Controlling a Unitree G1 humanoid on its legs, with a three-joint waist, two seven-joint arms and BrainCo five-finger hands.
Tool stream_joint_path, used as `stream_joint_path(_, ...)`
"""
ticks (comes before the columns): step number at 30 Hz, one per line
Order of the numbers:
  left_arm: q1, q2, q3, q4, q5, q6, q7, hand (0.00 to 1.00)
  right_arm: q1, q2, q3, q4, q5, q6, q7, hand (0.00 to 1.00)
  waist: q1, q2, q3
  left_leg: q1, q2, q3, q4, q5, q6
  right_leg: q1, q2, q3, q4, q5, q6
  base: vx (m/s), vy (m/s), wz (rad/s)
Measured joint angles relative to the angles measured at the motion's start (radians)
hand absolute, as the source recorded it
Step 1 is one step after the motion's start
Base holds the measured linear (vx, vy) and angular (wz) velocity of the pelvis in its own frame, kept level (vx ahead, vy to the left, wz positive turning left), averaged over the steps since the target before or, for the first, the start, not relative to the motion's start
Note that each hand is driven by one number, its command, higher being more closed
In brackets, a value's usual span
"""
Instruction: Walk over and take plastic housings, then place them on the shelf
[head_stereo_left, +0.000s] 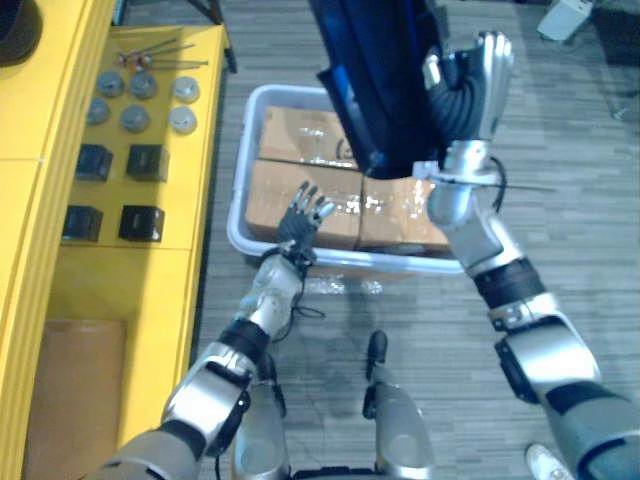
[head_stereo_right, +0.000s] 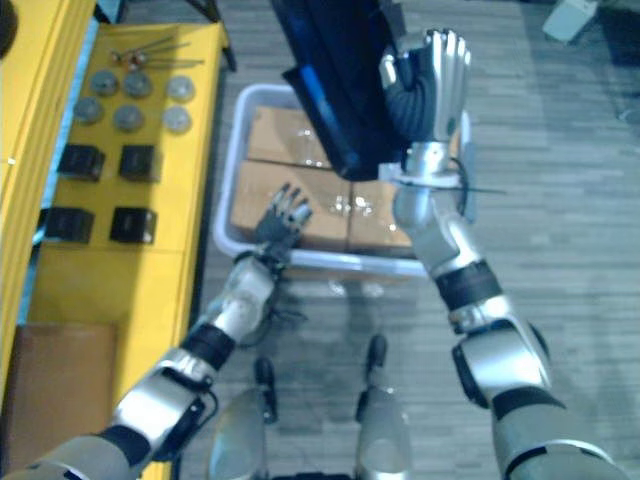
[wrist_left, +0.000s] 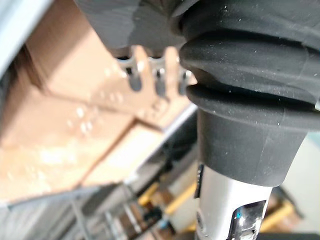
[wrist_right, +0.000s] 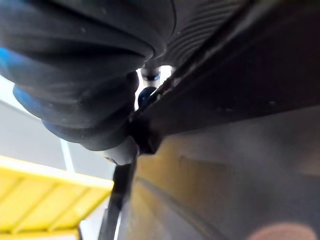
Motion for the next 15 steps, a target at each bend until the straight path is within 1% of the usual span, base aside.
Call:
stream_joint_path(2, -0.014, 0.000, 0.000, 0.000, -0.086, -0.040, -0.087, 0.00, 0.011, 0.000, 0.017, -0.003, -0.009, -0.034, 0.015, 1.00, -0.007, 0.000, 0.000, 0.004, 0.000, 0.004, -0.003, -0.001, -0.001, 0.000, 0.000, 0.005, 0.000, 0.001, 0.001, 0.00, 0.008, -0.02)
stream_joint_path(3, -0.018, 0.000, 0.000, 0.000, -0.110, -0.048, -0.108, 0.00, 0.015, 0.001, 0.023, -0.004, -0.009, -0.044, 0.018, 1.00, -0.007, 0.000, 0.000, 0.006, 0.000, 0.006, -0.005, -0.001, -0.001, 0.000, 0.000, 0.006, 0.000, 0.001, 0.001, -0.01, 0.015, -0.06)
stream_joint_path(4, -0.026, 0.000, 0.002, 0.000, -0.156, -0.063, -0.159, 0.00, 0.026, 0.002, 0.036, -0.008, -0.009, -0.057, 0.028, 1.00, -0.007, 0.000, 0.000, 0.011, -0.001, 0.010, -0.008, 0.000, -0.001, 0.000, 0.000, 0.009, 0.000, 0.001, 0.001, 0.00, 0.011, -0.06)
stream_joint_path(5, -0.028, 0.000, 0.002, 0.000, -0.178, -0.070, -0.184, 0.00, 0.032, 0.006, 0.039, -0.009, -0.010, -0.065, 0.036, 1.00, -0.007, 0.000, 0.000, 0.014, -0.001, 0.013, -0.009, 0.000, -0.001, 0.000, 0.000, 0.011, 0.000, 0.001, 0.001, -0.01, 0.013, -0.09)
stream_joint_path(7, -0.036, -0.001, 0.007, 0.000, -0.221, -0.096, -0.254, 0.00, 0.051, 0.017, 0.045, -0.009, -0.011, -0.089, 0.052, 1.00, -0.008, 0.000, 0.000, 0.017, -0.001, 0.020, -0.010, -0.001, -0.001, 0.000, -0.001, 0.017, -0.001, 0.002, 0.002, -0.01, 0.017, -0.06)
stream_joint_path(8, -0.037, -0.001, 0.007, 0.000, -0.222, -0.103, -0.267, 0.00, 0.055, 0.017, 0.049, -0.009, -0.011, -0.090, 0.055, 1.00, -0.009, 0.000, 0.000, 0.018, -0.001, 0.021, -0.010, -0.001, -0.001, 0.000, -0.001, 0.017, -0.001, 0.002, 0.002, 0.00, 0.000, 0.00)
stream_joint_path(10, -0.040, -0.006, 0.007, 0.000, -0.260, -0.133, -0.321, 0.00, 0.069, 0.021, 0.064, -0.009, -0.011, -0.097, 0.059, 1.00, -0.013, 0.000, 0.000, 0.018, -0.001, 0.021, -0.011, -0.001, -0.001, 0.000, -0.001, 0.017, -0.001, 0.002, 0.002, -0.02, 0.008, 0.00)
stream_joint_path(12, -0.040, -0.008, 0.006, 0.000, -0.260, -0.151, -0.336, 0.00, 0.080, 0.026, 0.075, -0.009, -0.010, -0.100, 0.066, 1.00, -0.018, 0.000, 0.000, 0.018, -0.001, 0.021, -0.011, -0.001, -0.001, 0.001, -0.001, 0.017, -0.002, 0.002, 0.003, -0.03, 0.012, 0.00)
stream_joint_path(13, -0.040, -0.009, 0.005, 0.000, -0.257, -0.167, -0.336, 0.00, 0.083, 0.031, 0.081, -0.009, -0.011, -0.100, 0.078, 1.00, -0.023, 0.000, 0.000, 0.018, -0.001, 0.021, -0.011, -0.001, -0.001, 0.001, -0.002, 0.017, -0.002, 0.002, 0.003, -0.03, 0.013, 0.00)
stream_joint_path(15, -0.040, -0.013, 0.004, 0.000, -0.254, -0.183, -0.329, 0.00, 0.087, 0.042, 0.083, -0.009, -0.010, -0.105, 0.079, 1.00, -0.029, 0.000, 0.000, 0.019, -0.001, 0.021, -0.011, -0.001, -0.001, 0.002, -0.002, 0.017, -0.004, 0.002, 0.003, 0.00, 0.000, 0.00)
